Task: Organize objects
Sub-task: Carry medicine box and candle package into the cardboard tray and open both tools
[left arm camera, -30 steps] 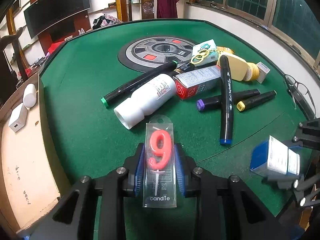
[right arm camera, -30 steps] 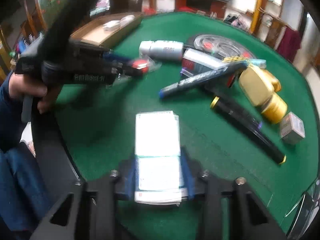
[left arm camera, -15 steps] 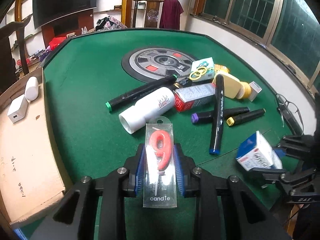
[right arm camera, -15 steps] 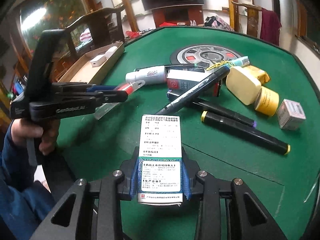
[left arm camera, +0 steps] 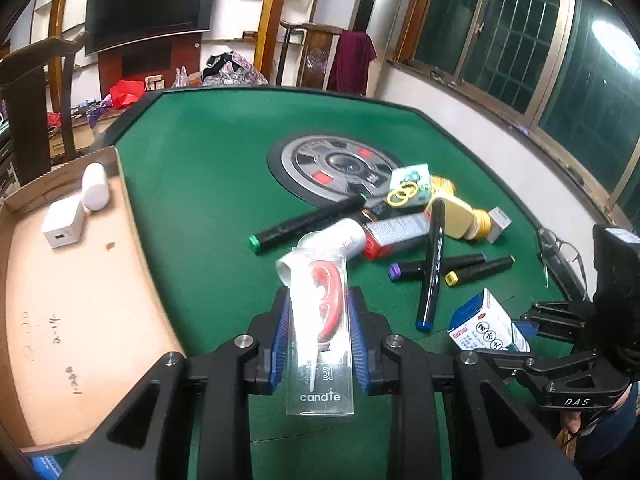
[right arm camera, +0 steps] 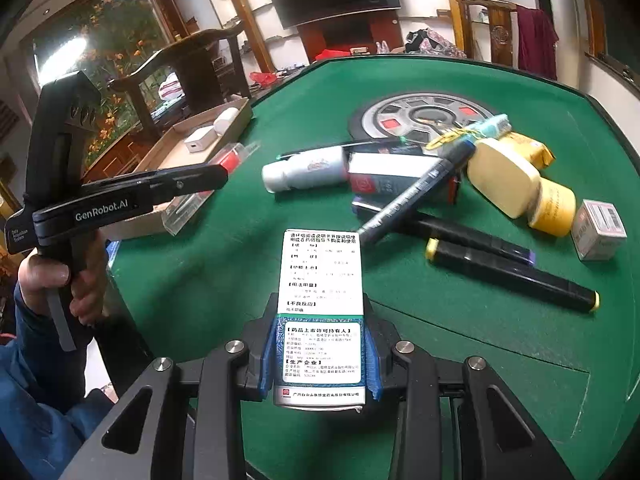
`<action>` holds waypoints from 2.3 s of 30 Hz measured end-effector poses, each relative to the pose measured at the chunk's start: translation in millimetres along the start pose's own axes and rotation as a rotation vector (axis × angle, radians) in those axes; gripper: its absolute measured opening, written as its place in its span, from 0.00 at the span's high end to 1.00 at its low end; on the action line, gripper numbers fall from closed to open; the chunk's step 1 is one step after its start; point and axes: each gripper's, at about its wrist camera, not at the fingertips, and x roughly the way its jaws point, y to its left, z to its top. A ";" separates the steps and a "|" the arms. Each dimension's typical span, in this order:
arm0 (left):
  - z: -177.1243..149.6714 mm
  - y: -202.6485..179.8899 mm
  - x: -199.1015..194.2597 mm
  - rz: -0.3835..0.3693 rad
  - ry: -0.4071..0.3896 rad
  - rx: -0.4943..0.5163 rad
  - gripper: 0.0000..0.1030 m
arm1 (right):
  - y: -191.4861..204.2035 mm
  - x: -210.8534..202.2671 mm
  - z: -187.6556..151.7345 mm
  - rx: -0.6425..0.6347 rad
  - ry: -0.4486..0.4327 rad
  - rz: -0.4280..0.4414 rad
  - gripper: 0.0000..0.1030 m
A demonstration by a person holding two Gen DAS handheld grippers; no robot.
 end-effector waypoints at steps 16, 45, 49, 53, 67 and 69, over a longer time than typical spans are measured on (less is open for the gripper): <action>9.1 59.9 -44.0 0.057 -0.103 -0.104 0.74 | 46.3 27.0 51.6 -0.016 0.007 0.061 0.63; 24.8 263.0 -45.3 0.270 -0.009 -0.349 0.74 | 187.3 194.6 239.8 -0.057 0.140 0.159 0.63; 29.9 268.4 -37.5 0.260 -0.002 -0.359 0.74 | 201.3 230.2 257.7 -0.057 0.162 0.142 0.63; 33.2 271.5 -28.1 0.250 0.007 -0.365 0.74 | 210.8 257.4 270.1 -0.045 0.167 0.127 0.63; 28.2 281.3 -27.6 0.262 0.001 -0.399 0.74 | 226.4 302.4 287.1 -0.017 0.220 0.131 0.63; 26.9 282.0 -29.2 0.275 -0.002 -0.410 0.74 | 230.2 305.5 287.4 -0.019 0.225 0.130 0.62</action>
